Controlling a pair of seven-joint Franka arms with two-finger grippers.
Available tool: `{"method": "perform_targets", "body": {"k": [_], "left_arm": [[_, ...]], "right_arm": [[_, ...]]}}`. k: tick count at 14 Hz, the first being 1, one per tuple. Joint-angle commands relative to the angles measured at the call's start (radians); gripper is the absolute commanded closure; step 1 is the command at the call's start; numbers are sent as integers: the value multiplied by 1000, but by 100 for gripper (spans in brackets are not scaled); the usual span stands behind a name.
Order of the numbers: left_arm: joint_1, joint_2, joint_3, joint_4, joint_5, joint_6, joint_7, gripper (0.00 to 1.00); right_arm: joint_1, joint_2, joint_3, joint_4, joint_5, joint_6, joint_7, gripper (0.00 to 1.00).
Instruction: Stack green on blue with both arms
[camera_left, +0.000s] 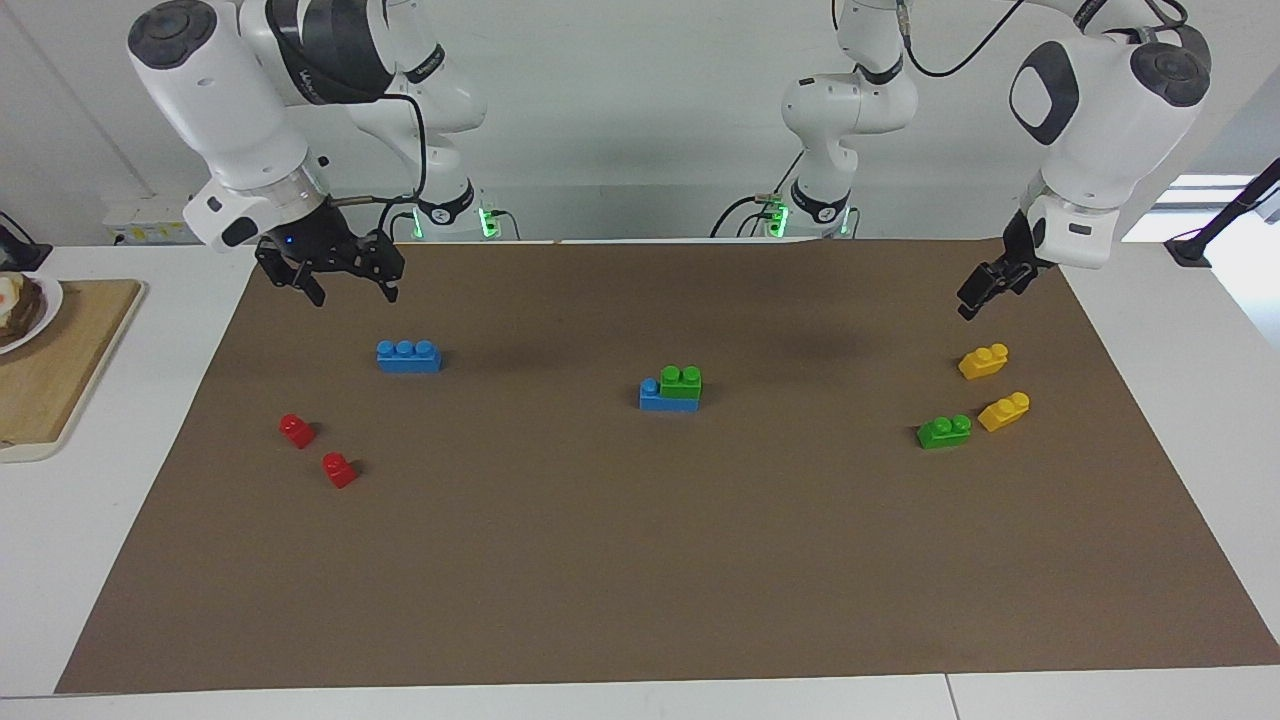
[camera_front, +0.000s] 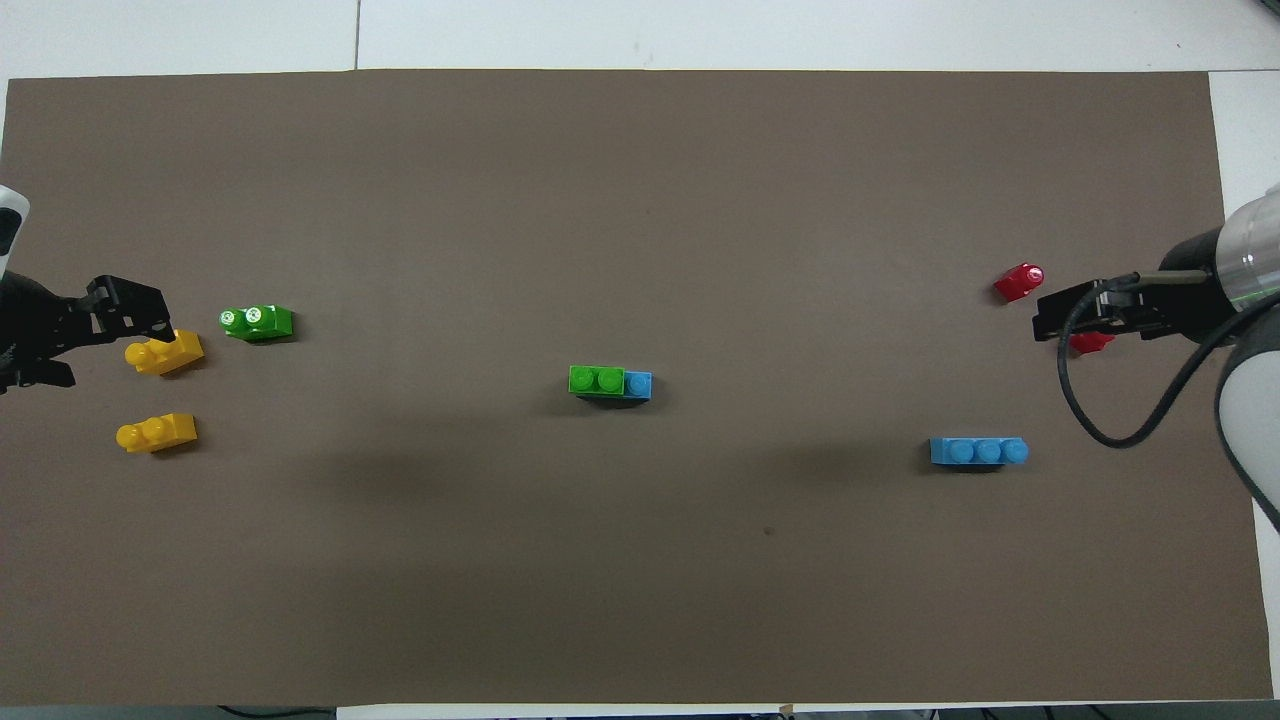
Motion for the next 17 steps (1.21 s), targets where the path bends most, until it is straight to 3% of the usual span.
{"method": "perform_targets", "body": {"k": [1,4,11,15,17], "left_arm": [[12,48,-13,103,26,-87,44,0],[3,65,-21,140,17,-97,193,0],[-14,50,-27,88,11,-45,197,0],[-14,86,-35,107,-41,-113,222,0],[-10,96,-30,162,-41,-168,259,0]], "right_arm": [[-15,10,10,69,-38,-95,-34,0],[-19,11,10,71,-46,-104,-34,0],[-24,6,10,71,-73,-109,-29,0],[-22,4,12,69,-74,-106,-25,0],[-22,3,12,66,-74,-104,-25,0]]}}
